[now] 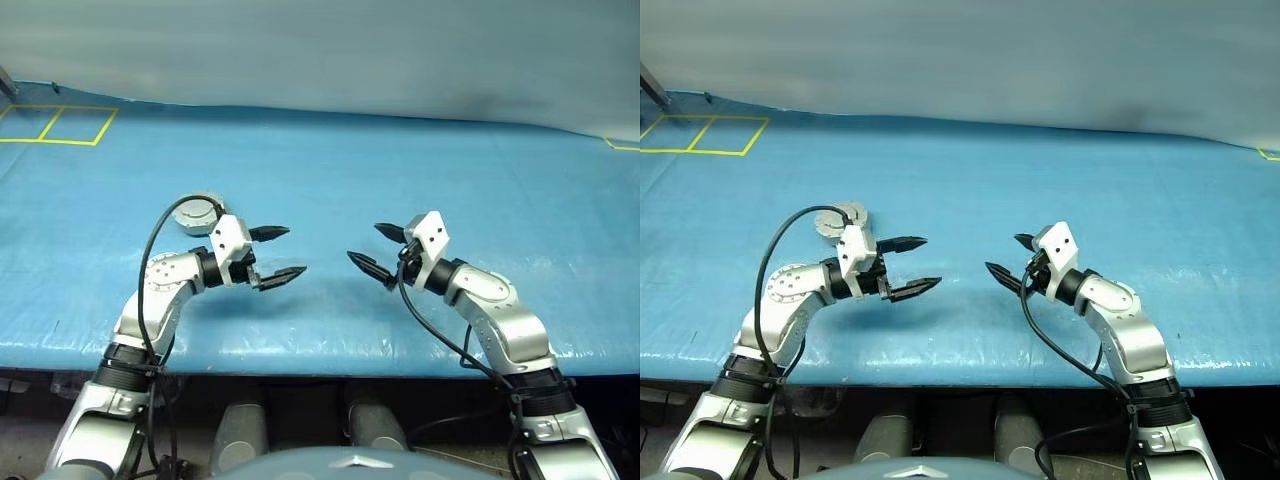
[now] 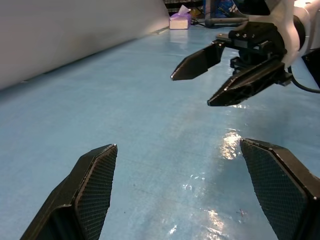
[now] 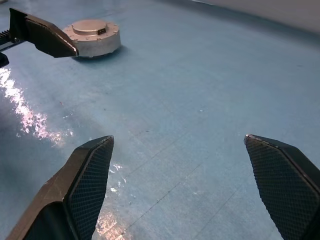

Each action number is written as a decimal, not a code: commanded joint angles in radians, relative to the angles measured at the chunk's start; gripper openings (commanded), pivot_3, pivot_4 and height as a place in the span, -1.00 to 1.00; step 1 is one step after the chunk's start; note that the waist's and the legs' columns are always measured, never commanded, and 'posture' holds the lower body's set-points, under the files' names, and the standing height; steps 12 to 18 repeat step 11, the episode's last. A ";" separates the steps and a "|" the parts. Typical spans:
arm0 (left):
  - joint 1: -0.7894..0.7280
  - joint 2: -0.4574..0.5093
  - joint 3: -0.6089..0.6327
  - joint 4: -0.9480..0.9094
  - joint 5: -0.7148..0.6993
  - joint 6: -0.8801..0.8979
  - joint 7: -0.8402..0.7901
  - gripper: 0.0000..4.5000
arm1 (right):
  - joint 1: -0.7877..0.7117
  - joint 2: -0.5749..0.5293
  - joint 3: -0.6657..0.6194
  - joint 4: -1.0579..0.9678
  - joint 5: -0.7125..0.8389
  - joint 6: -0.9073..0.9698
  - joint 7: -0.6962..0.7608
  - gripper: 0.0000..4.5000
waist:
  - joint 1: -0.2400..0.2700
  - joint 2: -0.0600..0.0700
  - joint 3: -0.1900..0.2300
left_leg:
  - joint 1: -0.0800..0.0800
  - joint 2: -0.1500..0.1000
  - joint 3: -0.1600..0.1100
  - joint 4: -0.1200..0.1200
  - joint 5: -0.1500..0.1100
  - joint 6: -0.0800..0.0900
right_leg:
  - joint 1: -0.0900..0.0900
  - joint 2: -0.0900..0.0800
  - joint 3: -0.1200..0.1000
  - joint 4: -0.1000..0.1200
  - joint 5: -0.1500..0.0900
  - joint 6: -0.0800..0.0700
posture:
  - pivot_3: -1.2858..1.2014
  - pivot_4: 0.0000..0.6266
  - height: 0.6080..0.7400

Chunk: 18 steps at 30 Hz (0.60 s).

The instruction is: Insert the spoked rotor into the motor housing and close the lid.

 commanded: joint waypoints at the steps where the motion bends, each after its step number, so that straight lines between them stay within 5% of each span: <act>1: 0.000 -0.010 -0.009 0.012 0.013 -0.038 -0.019 0.92 | 0.003 -0.006 -0.007 -0.020 -0.018 -0.036 0.010 0.98 | 0.002 0.000 0.000 | 0.000 0.000 0.000 0.000 0.000 0.000 | 0.000 0.000 0.000 0.000 0.000 0.000 | 0.03 -0.52 1.00; 18: -0.017 -0.038 0.006 0.041 0.016 -0.061 -0.013 0.92 | -0.001 0.006 -0.016 -0.014 -0.033 -0.044 0.014 0.98 | 0.007 0.000 0.000 | 0.000 0.000 0.000 0.001 0.000 0.000 | 0.000 0.000 0.000 0.001 0.000 0.000 | 0.03 -0.52 1.00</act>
